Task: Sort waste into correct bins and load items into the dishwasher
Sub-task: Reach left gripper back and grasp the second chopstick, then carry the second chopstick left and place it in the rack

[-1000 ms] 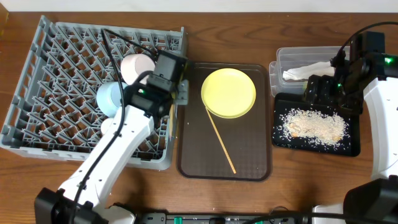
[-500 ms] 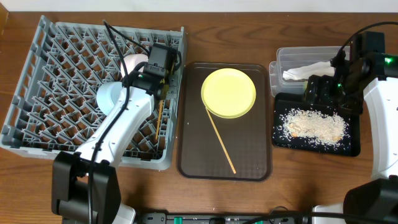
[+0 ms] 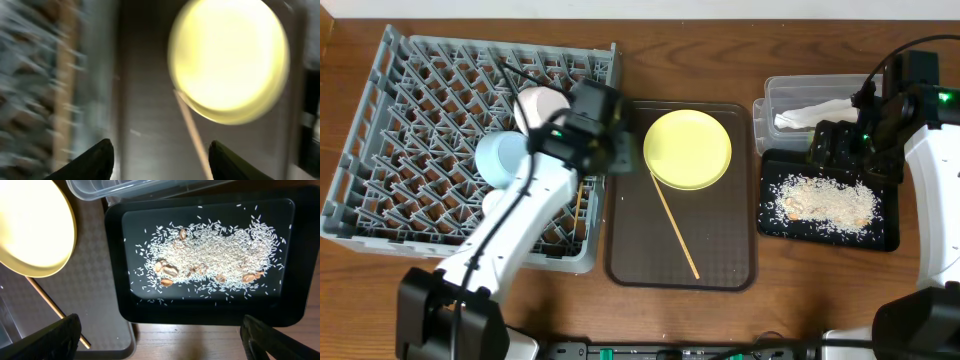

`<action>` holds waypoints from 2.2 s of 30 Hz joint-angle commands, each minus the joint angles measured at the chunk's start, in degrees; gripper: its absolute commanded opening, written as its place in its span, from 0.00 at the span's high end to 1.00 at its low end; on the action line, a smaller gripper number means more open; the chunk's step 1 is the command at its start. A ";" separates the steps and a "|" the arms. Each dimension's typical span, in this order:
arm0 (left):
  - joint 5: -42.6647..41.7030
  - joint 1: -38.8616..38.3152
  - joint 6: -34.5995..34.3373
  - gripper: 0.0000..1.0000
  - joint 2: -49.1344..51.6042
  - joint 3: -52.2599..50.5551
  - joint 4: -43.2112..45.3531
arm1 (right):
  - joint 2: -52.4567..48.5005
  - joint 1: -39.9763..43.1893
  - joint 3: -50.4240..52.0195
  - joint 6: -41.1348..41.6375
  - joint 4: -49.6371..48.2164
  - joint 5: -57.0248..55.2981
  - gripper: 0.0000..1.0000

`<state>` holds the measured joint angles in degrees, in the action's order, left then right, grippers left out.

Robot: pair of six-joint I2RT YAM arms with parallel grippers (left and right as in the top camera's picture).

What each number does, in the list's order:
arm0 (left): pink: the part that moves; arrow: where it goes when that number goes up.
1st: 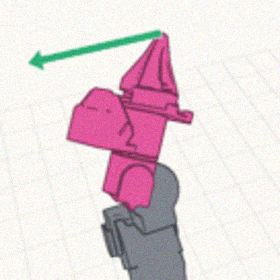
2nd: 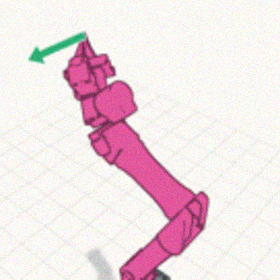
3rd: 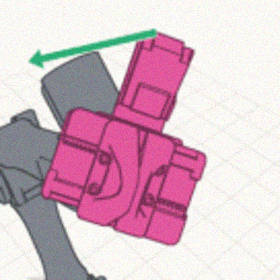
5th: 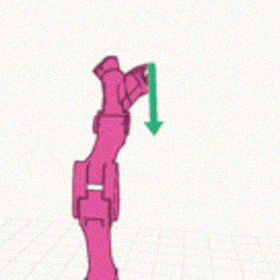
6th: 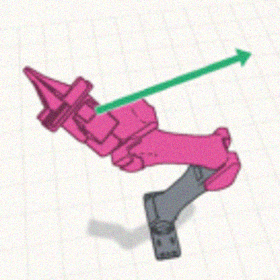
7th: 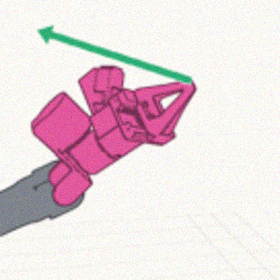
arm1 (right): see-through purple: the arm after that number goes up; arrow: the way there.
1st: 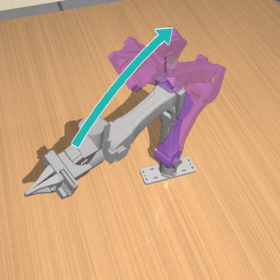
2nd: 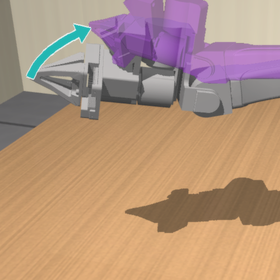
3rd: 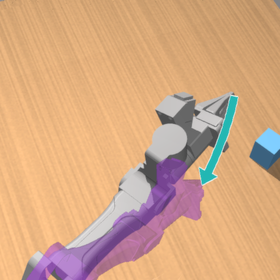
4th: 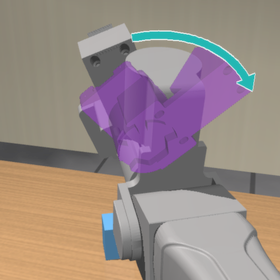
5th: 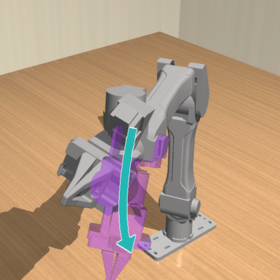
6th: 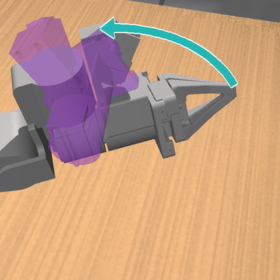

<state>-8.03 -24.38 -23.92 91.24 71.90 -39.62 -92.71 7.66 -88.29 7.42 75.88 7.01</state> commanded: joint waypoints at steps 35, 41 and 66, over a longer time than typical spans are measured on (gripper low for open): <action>8.74 -20.06 -25.88 0.88 20.61 -2.40 0.39 | 1.20 0.13 -0.09 0.22 0.26 -0.09 0.01; 8.76 -15.43 -21.59 0.91 20.39 -1.49 -0.37 | 1.20 0.13 -0.09 0.22 0.44 -0.09 0.01; 20.13 3.28 19.65 0.92 -0.55 1.53 4.39 | 1.20 0.13 -0.07 0.22 0.44 -0.09 0.01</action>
<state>9.06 -23.00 -7.81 89.01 74.28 -36.80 -92.71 7.66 -88.29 7.42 76.23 7.01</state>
